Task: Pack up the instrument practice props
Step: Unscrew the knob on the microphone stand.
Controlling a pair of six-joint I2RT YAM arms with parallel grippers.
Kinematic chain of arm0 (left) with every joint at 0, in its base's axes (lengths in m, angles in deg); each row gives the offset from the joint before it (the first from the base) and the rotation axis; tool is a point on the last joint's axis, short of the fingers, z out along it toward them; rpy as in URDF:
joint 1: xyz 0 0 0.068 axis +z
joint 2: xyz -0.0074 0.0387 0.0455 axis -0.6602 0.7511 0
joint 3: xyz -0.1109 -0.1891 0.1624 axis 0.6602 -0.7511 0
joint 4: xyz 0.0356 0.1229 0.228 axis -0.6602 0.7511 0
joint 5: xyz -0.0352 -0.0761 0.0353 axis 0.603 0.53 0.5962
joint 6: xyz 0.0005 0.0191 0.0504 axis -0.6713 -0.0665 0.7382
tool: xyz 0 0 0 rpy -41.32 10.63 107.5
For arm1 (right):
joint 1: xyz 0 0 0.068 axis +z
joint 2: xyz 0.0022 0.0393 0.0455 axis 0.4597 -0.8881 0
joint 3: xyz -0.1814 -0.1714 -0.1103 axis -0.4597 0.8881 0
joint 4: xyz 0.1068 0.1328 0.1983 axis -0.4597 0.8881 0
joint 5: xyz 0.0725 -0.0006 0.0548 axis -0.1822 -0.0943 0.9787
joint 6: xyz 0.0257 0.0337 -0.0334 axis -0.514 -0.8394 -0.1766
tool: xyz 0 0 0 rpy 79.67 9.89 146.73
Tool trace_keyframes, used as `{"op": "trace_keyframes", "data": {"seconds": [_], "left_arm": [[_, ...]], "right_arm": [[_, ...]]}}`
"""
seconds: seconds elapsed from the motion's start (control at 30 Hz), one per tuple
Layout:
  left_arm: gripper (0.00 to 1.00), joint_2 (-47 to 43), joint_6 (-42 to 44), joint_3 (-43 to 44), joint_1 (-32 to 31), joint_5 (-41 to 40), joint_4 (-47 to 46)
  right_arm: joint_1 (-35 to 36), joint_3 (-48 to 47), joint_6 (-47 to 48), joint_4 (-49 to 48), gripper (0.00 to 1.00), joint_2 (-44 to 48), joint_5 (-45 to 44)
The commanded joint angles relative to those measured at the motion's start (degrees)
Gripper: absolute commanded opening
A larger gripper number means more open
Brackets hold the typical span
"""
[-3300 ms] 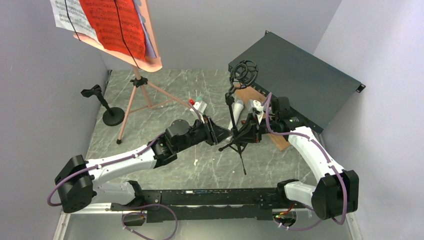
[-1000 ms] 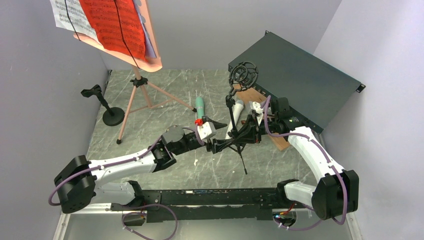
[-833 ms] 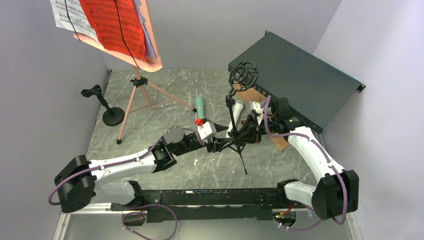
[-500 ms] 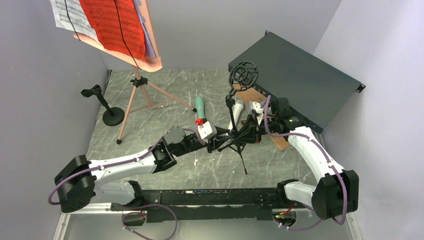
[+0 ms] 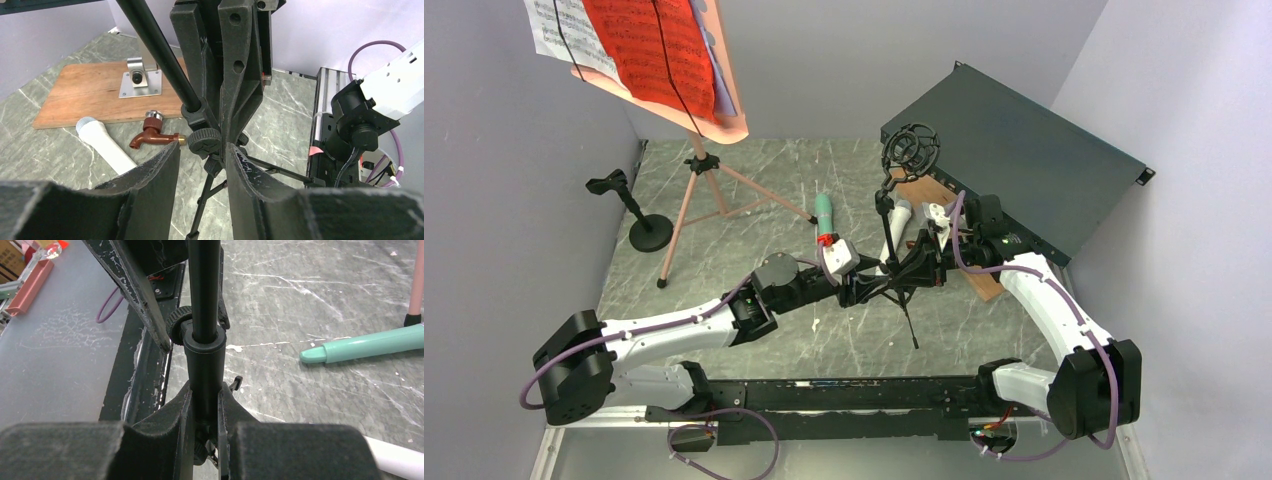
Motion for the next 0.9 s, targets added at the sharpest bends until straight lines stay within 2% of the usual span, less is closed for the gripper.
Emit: {"op": "trace_keyframes", "data": {"seconds": [0.0,0.2,0.33,0.4,0.5,0.6,0.67,0.73,0.8,0.87], "left_arm": [[0.45,-0.05,-1.15,2.94,-0.60,-1.41,-1.04],[0.46,0.40,-1.55,3.61,-1.45,-3.13,-1.44],[0.43,1.05,-1.86,4.03,-1.96,-4.18,-1.27],[0.32,1.09,-2.19,4.08,-2.08,-4.65,-1.50],[0.02,1.01,-2.73,4.79,-2.19,-4.85,-0.15],[0.00,0.49,-6.03,6.55,-2.26,-7.02,4.24],[0.00,-0.20,-11.53,8.01,-2.21,-8.57,8.55],[0.00,-1.10,-21.45,9.50,-2.22,-15.70,13.76],[0.00,-2.14,-37.11,10.97,-2.15,-25.07,21.43],[0.00,-2.64,-56.56,13.53,-1.18,-26.47,32.16]], "right_arm": [[0.06,-0.78,0.78,-1.56,0.00,0.29,3.93],[0.06,-0.78,0.62,-1.65,0.00,0.25,3.87],[0.06,-0.74,0.64,-1.70,0.00,0.25,3.91],[0.06,-0.75,0.65,-1.65,0.00,0.25,3.83],[0.06,-0.73,0.59,-1.65,0.00,0.25,3.82],[0.05,-0.75,0.66,-1.65,0.00,0.24,3.66],[0.05,-0.78,0.78,-1.57,0.00,0.25,3.32],[0.06,-0.83,0.77,-1.69,0.00,0.25,2.89],[0.06,-0.80,0.69,-1.78,0.00,0.23,2.73],[0.06,-0.70,0.51,-1.90,0.00,0.25,2.69]]}}
